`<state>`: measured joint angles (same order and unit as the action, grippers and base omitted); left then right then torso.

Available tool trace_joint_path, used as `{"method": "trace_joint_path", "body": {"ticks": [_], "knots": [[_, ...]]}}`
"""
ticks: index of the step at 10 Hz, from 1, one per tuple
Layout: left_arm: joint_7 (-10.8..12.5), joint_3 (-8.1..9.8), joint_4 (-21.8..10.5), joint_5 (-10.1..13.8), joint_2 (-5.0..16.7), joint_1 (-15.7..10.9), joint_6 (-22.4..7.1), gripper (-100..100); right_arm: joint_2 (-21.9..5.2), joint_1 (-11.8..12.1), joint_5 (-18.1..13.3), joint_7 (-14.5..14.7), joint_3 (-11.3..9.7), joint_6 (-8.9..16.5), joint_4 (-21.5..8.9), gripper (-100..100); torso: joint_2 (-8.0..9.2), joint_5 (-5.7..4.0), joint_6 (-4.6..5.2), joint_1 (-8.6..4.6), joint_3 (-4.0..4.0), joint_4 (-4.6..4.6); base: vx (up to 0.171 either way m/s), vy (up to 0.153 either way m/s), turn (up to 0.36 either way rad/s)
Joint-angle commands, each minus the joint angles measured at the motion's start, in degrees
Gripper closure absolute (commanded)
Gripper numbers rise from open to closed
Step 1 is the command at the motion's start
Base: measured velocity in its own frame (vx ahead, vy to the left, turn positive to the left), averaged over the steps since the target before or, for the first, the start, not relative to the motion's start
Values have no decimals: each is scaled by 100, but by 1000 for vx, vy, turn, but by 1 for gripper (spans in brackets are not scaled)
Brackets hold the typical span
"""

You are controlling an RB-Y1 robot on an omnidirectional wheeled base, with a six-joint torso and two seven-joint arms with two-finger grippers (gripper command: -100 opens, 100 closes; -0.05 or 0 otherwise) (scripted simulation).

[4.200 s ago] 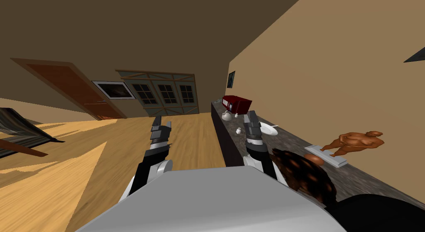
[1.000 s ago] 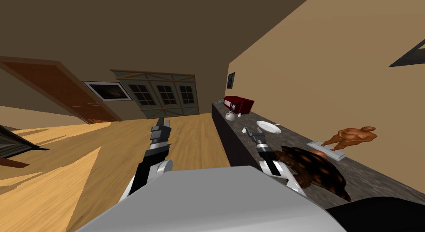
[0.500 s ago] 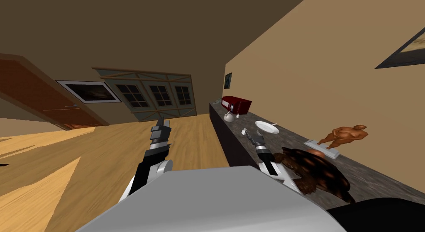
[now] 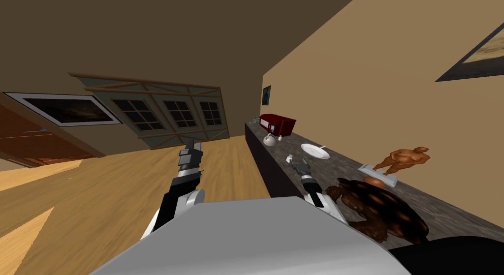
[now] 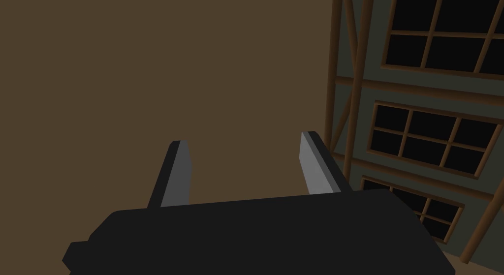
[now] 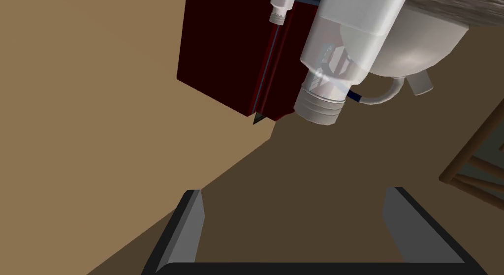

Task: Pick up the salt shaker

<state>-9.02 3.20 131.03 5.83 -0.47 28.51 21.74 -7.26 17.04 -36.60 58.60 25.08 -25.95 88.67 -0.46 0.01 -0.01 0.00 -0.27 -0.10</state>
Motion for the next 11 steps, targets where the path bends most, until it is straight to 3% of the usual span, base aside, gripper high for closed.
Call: {"method": "trace_joint_path", "body": {"ticks": [1, 4, 5, 6, 7, 9, 10, 11], "knots": [[0, 0, 0, 0, 0, 0, 0, 0, 53, -42, -117, 106, 39, 19, -197, -100, 0, 0, 0, 0, 0, 0, 128, 15, -72], [0, 0, 0, 0, 0, 1, 0, 0, 146, -178, -376, 329, 94, 80, -589, -100, -14, -1, 0, -5, -8, -3, 143, 23, -102], [0, 0, 0, 0, 0, 0, 0, 0, 164, -151, -316, 320, 108, 12, -550, -100, -8, 1, -1, 10, -5, -2, 50, 34, -8], [0, 0, 0, 0, 0, -1, 0, 0, 170, -152, -325, 340, 110, 10, -564, 0, 17, 2, -2, 3, 8, 3, 11, 5, 1], [0, 0, 0, 0, 0, -2, 0, 0, -117, -400, -38, 412, -132, -217, -848, -100, 34, 0, -1, -5, 19, 7, 30, 61, -141], [0, -1, 0, 0, -1, -1, 0, 0, -158, -400, 15, 412, -132, -217, -1071, -100, 33, 4, -1, 16, 19, 7, 25, 60, -44], [0, -1, 0, 0, 0, -2, 0, 0, -422, -647, 281, 486, -374, -444, -1247, -100, 38, 3, -1, 6, 21, 8, 39, 60, -138], [0, 0, 0, 0, 0, -1, 0, 0, -485, -647, 354, 486, -374, -444, -1354, -100, 31, 3, -1, 12, 18, 8, 29, 66, -83]]}}
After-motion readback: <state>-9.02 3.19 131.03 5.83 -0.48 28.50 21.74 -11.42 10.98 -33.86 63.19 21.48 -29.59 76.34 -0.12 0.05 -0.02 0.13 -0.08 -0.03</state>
